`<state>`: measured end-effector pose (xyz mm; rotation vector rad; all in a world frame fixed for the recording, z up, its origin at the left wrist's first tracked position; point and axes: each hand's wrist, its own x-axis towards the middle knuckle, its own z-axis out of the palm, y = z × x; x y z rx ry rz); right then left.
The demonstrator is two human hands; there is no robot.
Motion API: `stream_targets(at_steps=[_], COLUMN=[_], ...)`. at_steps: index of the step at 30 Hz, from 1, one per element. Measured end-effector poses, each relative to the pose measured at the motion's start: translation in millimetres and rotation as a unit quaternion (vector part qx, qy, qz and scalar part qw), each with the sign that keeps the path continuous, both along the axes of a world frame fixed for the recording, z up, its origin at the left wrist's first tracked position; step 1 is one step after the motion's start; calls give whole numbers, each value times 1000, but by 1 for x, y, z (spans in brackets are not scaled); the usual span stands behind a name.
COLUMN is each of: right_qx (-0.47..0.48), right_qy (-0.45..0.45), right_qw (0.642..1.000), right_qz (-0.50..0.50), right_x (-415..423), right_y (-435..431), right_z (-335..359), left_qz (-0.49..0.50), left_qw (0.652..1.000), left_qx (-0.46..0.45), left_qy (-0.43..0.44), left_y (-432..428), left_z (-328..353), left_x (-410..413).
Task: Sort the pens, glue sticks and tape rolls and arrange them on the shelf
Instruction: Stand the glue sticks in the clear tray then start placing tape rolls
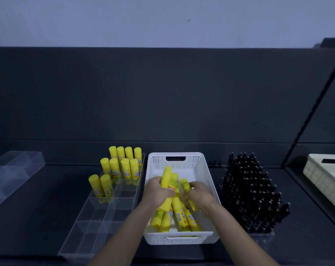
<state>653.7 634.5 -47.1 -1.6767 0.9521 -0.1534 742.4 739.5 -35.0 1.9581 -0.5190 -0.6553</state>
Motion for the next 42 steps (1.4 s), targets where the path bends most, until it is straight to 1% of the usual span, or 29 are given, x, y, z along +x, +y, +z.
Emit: stream_targets(at_steps=[2, 4, 7, 10, 12, 14, 16, 19, 21, 24, 26, 28, 31, 34, 39, 42], right_qx=[71, 149, 209, 245, 257, 221, 159, 70, -20, -163, -277, -337, -364, -388, -375, -377], right_qy=[-109, -187, -243, -287, -284, -236, -164, -86, -51, -15, 38, 85, 132, 145, 94, 72], right_qw=[990, 969, 947, 926, 923, 944, 969, 986, 991, 979, 952, 931, 916, 902, 917, 919], right_qz=[-47, -59, -28, 3, 34, 65, 90, 122, 123, 123, 123, 109, 110, 123, 94, 96], right_x=[-5, -11, -19, -21, -19, -14, -6, 16, 34, 63, 82, 100, 120, 130, 133, 131], right_y=[6, 10, 19, 31, 40, 49, 58, 75, 86, 101, 112, 123, 134, 139, 141, 138], right_z=[7, 12, 23, 38, 45, 50, 52, 55, 57, 61, 61, 57, 41, 22, 13, 9], left_qz=[23, 28, 28, 29, 39, 49, 56, 51, 40, 27, 21, 17, 7, 1, -4, 5], left_qw=[996, 989, 979, 978, 978, 977, 976, 979, 980, 982, 982, 983, 982, 980, 978, 977], left_qx=[-70, -118, -167, -185, -190, -197, -200, -193, -189, -180, -179, -177, -179, -189, -198, -205], left_qy=[49, 85, 116, 96, 77, 69, 63, 51, 48, 54, 54, 51, 56, 60, 59, 63], left_y=[8, 17, 38, 60, 75, 91, 108, 133, 149, 175, 190, 201, 209, 214, 216, 216], left_z=[9, 19, 32, 37, 36, 35, 34, 31, 28, 20, 15, 11, 7, 5, 6, 6], left_x=[0, 1, 3, 5, 8, 13, 21, 41, 55, 77, 94, 105, 113, 116, 118, 117])
